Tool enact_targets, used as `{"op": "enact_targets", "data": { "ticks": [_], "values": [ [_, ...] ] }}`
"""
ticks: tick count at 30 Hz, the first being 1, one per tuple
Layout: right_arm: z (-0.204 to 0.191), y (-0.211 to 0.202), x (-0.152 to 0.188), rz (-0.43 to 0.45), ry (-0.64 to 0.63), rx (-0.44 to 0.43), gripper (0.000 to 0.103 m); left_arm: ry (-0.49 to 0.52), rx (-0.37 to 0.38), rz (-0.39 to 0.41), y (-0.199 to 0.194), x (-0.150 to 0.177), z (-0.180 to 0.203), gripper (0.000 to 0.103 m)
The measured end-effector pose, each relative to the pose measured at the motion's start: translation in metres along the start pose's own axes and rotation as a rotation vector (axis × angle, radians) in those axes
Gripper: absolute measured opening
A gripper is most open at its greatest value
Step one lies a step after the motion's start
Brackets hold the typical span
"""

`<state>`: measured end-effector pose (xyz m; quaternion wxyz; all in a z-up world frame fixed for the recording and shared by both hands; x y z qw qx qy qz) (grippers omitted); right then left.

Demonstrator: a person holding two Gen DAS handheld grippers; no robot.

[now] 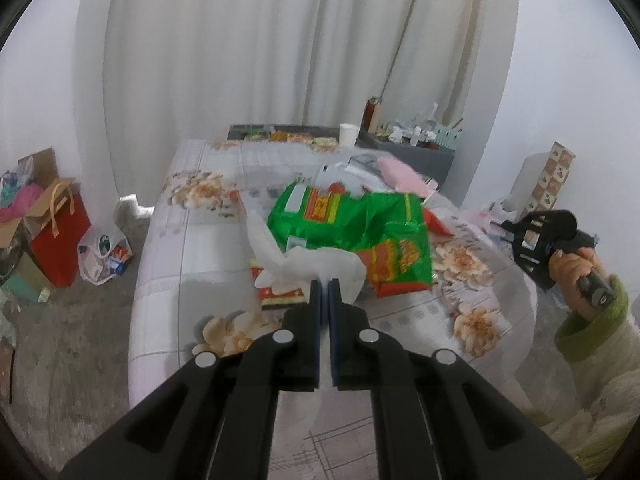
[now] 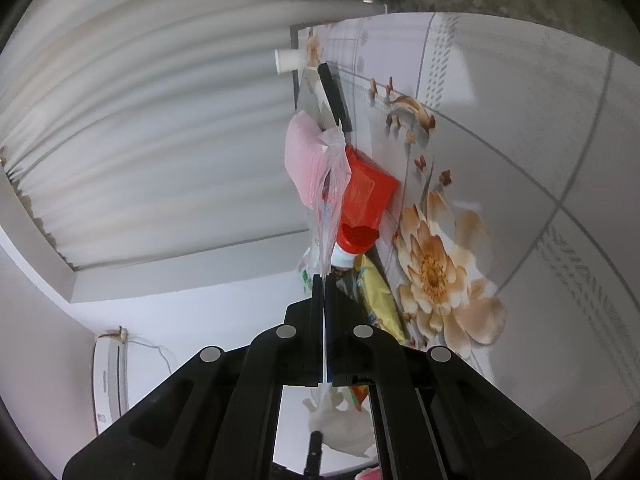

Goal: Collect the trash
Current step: 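Carry the white bag with the left gripper over the wastebasket while the right gripper grasps a clear plastic wrapper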

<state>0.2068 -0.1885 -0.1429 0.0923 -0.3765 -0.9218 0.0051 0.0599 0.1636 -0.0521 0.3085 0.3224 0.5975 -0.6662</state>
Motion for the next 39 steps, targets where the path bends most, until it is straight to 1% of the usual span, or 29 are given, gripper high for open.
{"op": "enact_targets", "data": {
  "ticks": [4,8,9,16,23,28,31,34,36,39],
  "values": [
    [-0.004,-0.006,0.000,0.005,-0.006,-0.016,0.000,0.003,0.028,0.017,-0.007,-0.008,0.008,0.003],
    [-0.008,-0.021,0.006,0.002,-0.015,-0.034,0.000,0.019,0.039,0.028,-0.011,-0.014,0.016,0.003],
    [-0.007,-0.013,0.001,0.003,-0.016,-0.037,0.000,0.022,0.049,0.035,-0.014,-0.017,0.019,0.003],
    [-0.016,-0.024,0.009,-0.015,-0.033,-0.072,0.000,0.053,0.116,0.085,-0.023,-0.044,0.042,0.003],
    [-0.026,-0.036,0.002,0.000,-0.060,-0.113,0.000,0.078,0.221,0.127,-0.020,-0.081,0.076,0.003],
    [-0.031,-0.068,0.000,0.030,-0.068,-0.133,0.000,0.124,0.309,0.125,-0.003,-0.102,0.119,0.003],
    [-0.033,-0.083,-0.007,0.064,-0.070,-0.143,0.000,0.154,0.374,0.101,0.012,-0.115,0.152,0.003],
    [-0.032,-0.110,-0.017,0.117,-0.072,-0.152,0.000,0.198,0.439,0.078,0.028,-0.127,0.191,0.003],
    [-0.030,-0.127,-0.025,0.158,-0.071,-0.154,0.000,0.225,0.468,0.066,0.039,-0.133,0.216,0.003],
    [-0.025,-0.157,-0.036,0.224,-0.064,-0.156,0.000,0.264,0.518,0.027,0.059,-0.140,0.262,0.003]
  ]
}}
Point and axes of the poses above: each gripper's, at about its wrist camera, not at the fingertips, and y roughly the way its jaws point, z to its right, x to its underside, the point moved 9 cm from there along y, roughly the way its jaws point, and after that the axes turned 8 degrees about -x, right-handed, at the moved point
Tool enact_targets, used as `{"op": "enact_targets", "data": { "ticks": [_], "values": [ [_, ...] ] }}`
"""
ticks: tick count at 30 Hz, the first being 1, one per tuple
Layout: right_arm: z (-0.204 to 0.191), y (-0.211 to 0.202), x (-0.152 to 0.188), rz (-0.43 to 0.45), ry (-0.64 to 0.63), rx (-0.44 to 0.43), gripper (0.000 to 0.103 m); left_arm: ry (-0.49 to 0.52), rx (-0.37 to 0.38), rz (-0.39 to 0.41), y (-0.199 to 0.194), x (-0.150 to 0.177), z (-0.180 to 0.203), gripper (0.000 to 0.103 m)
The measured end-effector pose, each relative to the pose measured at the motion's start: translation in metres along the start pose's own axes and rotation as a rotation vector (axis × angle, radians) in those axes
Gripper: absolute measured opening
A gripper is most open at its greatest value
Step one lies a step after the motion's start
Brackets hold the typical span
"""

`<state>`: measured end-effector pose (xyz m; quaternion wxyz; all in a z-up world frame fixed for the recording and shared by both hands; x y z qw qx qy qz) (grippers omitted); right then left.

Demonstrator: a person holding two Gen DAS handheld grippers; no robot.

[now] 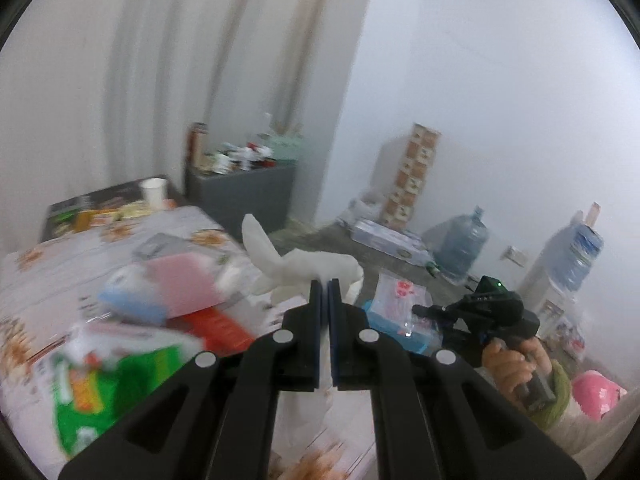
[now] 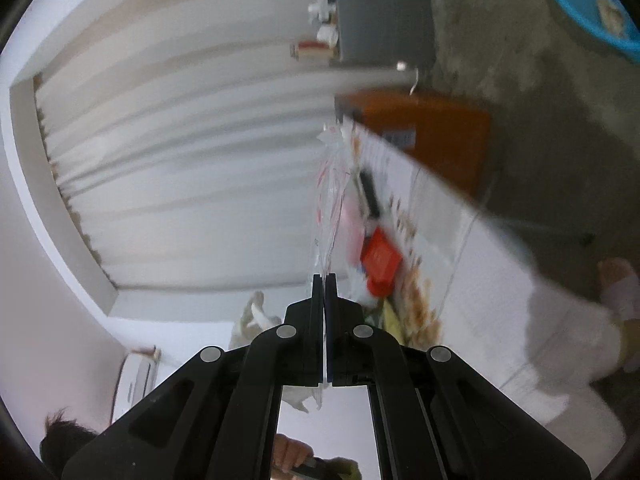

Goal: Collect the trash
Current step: 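Carry the white bag with the left gripper over the wastebasket while the right gripper grasps a clear plastic wrapper, then open both grippers to drop the white bag and wrapper into the wastebasket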

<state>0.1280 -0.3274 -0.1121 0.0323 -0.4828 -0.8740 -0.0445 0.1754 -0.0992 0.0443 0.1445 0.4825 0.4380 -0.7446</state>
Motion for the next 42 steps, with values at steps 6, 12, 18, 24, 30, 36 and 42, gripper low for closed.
{"op": "enact_targets", "data": {
  "ticks": [6,12,18,24,30,36,42],
  "values": [
    [0.006,-0.062,-0.040,0.159,-0.022,0.046,0.000,0.090,0.100,-0.098,0.087,-0.019,0.065,0.003],
    [0.024,-0.121,-0.082,0.322,-0.031,0.126,0.000,0.164,0.175,-0.250,0.186,-0.014,0.130,0.004],
    [0.068,-0.161,-0.124,0.426,0.034,0.221,0.000,0.179,0.193,-0.447,0.293,0.014,0.192,0.004],
    [0.122,-0.175,-0.151,0.453,0.110,0.325,0.002,0.211,0.174,-0.595,0.383,0.057,0.237,0.004],
    [0.155,-0.170,-0.182,0.462,0.134,0.413,0.004,0.303,0.158,-0.664,0.438,0.086,0.266,0.004],
    [0.183,-0.173,-0.210,0.466,0.115,0.565,0.049,0.283,0.148,-0.681,0.469,0.094,0.278,0.033],
    [0.209,-0.204,-0.207,0.523,0.134,0.702,0.057,0.235,0.164,-0.695,0.472,0.101,0.280,0.062]
  ]
}}
Point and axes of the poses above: each gripper's, at about its wrist camera, not at the fingertips, and y roughly the way its jaws point, z to its right, x to its underside, the point moved 9 cm from there along y, roughly the way its jaws point, and after that the axes turned 8 degrees about -x, right-handed, at the moved point
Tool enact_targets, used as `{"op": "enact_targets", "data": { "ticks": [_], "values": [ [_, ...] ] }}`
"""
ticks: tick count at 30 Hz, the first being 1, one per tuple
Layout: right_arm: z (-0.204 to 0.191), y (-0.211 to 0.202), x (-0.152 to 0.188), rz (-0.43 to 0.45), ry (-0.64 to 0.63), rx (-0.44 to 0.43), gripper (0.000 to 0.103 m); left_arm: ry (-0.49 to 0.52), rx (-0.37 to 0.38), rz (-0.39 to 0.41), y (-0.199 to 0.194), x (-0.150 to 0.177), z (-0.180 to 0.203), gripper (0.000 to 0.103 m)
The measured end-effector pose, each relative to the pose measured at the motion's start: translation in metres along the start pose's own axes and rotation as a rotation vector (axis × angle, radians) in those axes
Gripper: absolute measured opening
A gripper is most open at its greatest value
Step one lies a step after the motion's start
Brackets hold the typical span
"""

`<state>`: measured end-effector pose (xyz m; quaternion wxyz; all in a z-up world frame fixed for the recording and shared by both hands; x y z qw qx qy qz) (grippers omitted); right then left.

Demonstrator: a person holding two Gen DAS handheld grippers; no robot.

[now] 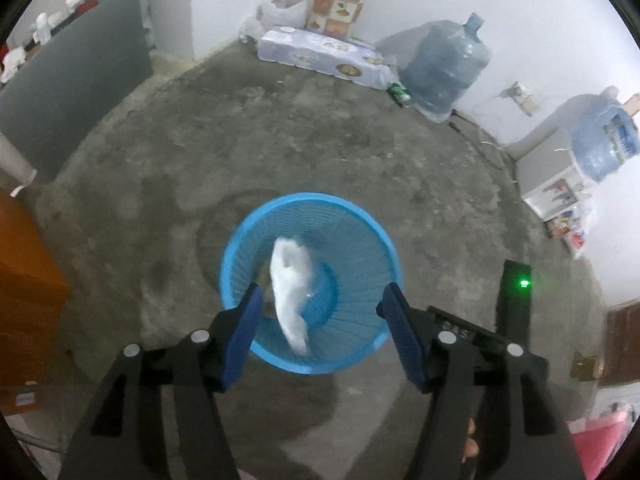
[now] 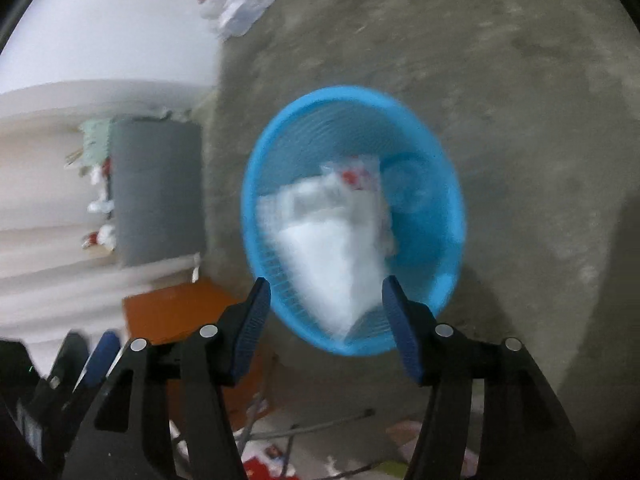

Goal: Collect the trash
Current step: 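Open both grippers to drop the white bag and wrapper into the wastebasket, then move both grippers back toward the snack packets on the table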

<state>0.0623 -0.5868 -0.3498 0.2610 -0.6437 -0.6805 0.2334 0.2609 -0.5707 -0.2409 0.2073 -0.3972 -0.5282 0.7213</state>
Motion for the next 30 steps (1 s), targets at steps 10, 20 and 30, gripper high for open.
{"op": "enact_targets", "data": {
  "ticks": [10,20,30],
  "values": [
    [0.009,-0.051,0.009,0.110,0.002,-0.024,0.057,0.043,0.036,0.073,-0.067,0.005,0.011,0.063],
    [-0.075,-0.106,0.078,0.104,-0.178,-0.172,0.064,0.032,-0.006,0.196,-0.240,0.088,-0.031,0.068],
    [-0.169,-0.118,0.204,-0.114,-0.605,-0.227,0.071,-0.302,-0.005,0.387,-0.360,0.309,-0.111,0.077]
  ]
}}
Point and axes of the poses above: each gripper's, at about its wrist camera, not at the fingertips, and y roughly the way its jaws point, z to its right, x to its underside, the point moved 9 cm from there along y, roughly the way its jaws point, and after that the axes turned 8 degrees about -x, right-handed, at the moved point
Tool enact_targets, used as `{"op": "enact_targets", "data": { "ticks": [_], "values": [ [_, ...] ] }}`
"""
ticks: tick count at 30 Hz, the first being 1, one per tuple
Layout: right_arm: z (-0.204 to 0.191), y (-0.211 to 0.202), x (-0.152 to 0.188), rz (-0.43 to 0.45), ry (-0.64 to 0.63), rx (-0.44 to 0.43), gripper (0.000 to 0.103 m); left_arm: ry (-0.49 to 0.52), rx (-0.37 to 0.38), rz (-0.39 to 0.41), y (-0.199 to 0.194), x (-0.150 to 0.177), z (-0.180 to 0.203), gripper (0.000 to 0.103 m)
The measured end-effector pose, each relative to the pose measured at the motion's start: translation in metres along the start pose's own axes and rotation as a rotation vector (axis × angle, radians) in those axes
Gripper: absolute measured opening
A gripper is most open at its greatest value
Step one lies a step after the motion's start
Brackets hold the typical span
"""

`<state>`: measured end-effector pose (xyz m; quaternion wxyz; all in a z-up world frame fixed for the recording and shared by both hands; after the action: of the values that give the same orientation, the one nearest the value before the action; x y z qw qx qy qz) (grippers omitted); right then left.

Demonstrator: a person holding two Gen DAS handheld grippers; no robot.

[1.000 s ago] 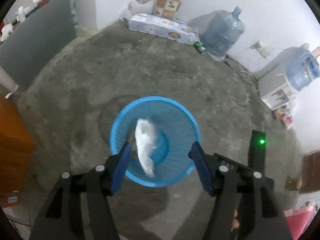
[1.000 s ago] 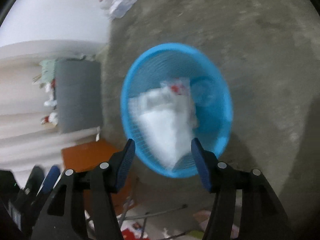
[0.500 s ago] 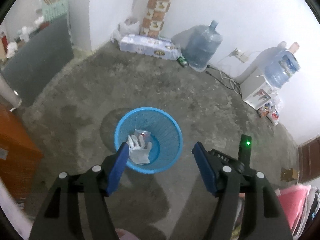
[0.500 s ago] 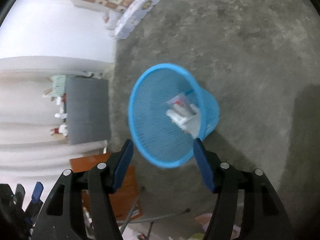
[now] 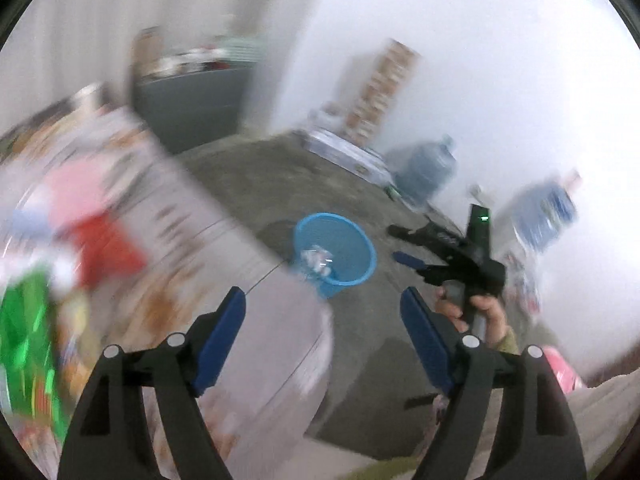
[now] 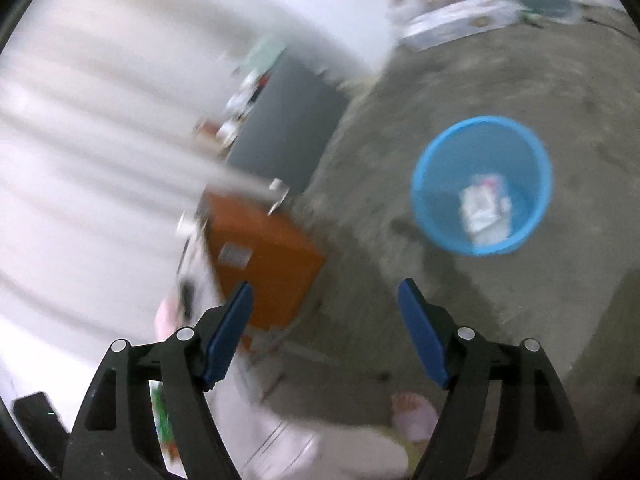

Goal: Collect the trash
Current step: 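Move both grippers back toward the snack packets on the table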

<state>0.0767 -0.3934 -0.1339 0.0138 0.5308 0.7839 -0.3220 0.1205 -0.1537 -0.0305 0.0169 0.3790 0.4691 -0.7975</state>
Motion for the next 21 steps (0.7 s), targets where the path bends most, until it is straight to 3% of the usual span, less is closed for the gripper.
{"op": "enact_targets", "data": {
  "ticks": [5,8,14,21],
  "values": [
    [-0.067,0.028,0.035,-0.131,-0.141,-0.073,0.071,-0.203,-0.205,0.104,-0.064,0.058,-0.094,0.077],
    [-0.097,0.045,0.058,-0.199,-0.183,-0.124,0.071,-0.307,-0.266,0.136,-0.088,0.084,-0.131,0.077],
    [-0.153,0.075,0.099,-0.331,-0.273,-0.186,0.071,-0.511,-0.302,0.209,-0.121,0.131,-0.187,0.077],
    [-0.207,0.105,0.155,-0.483,-0.319,-0.262,0.071,-0.593,-0.279,0.287,-0.124,0.142,-0.214,0.077]
  ]
}}
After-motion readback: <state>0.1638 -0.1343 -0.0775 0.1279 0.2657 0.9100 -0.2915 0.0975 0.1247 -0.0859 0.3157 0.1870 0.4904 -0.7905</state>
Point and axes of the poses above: each gripper's, at about its wrist camera, not at the fingertips, and y roughly the way its jaws point, z to its right, x to its underside, the point moved 9 cm from there along y, roughly the way its jaws point, and after that the axes turned 8 degrees about -x, right-handed, at the moved point
